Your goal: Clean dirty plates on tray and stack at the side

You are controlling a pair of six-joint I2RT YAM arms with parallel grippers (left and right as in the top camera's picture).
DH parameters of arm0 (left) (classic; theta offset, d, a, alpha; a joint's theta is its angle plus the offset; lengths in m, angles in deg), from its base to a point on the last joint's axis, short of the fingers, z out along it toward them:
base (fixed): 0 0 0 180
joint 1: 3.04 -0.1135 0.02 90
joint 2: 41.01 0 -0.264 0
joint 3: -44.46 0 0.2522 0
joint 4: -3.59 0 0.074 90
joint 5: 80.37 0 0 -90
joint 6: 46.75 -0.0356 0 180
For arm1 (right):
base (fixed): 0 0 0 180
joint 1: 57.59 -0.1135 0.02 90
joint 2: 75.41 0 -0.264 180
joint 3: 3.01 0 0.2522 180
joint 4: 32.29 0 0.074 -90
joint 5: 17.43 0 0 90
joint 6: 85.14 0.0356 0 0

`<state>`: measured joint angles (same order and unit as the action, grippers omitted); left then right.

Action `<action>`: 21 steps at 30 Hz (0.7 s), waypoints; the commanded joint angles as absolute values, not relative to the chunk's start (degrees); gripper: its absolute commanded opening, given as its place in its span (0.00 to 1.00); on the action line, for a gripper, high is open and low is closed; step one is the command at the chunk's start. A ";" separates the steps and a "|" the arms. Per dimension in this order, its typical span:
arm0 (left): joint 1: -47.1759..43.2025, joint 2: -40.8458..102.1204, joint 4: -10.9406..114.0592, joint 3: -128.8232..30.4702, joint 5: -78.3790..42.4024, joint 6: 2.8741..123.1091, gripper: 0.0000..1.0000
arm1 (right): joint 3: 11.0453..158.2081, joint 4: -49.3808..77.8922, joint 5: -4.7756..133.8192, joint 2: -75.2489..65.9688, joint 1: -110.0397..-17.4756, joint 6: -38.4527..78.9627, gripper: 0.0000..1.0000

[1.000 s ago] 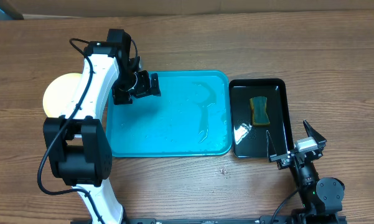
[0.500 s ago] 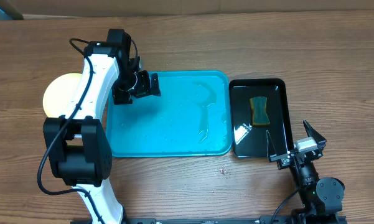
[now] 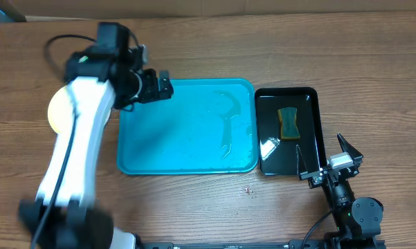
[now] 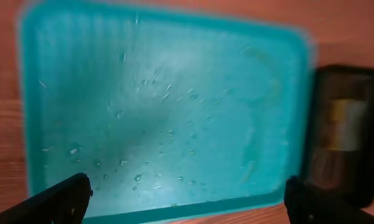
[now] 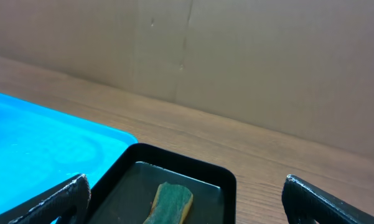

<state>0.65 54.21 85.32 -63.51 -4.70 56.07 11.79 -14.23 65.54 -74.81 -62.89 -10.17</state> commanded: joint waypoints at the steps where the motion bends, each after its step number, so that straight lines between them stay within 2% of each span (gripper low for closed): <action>1: 0.73 42.06 85.47 -64.17 -4.33 54.37 1.00 | 11.20 -14.32 66.06 -75.25 -63.11 -10.17 1.00; 9: 0.73 23.04 85.56 -64.17 -4.35 54.37 1.00 | 11.20 -14.32 66.06 -75.25 -63.11 -10.17 1.00; 15: 0.73 13.86 88.09 -64.02 -3.08 54.11 1.00 | 11.20 -14.32 66.06 -75.25 -63.11 -10.17 1.00; 21: 0.73 4.25 88.03 -54.79 -2.01 54.13 1.00 | 11.20 -14.32 66.06 -75.25 -63.11 -10.17 1.00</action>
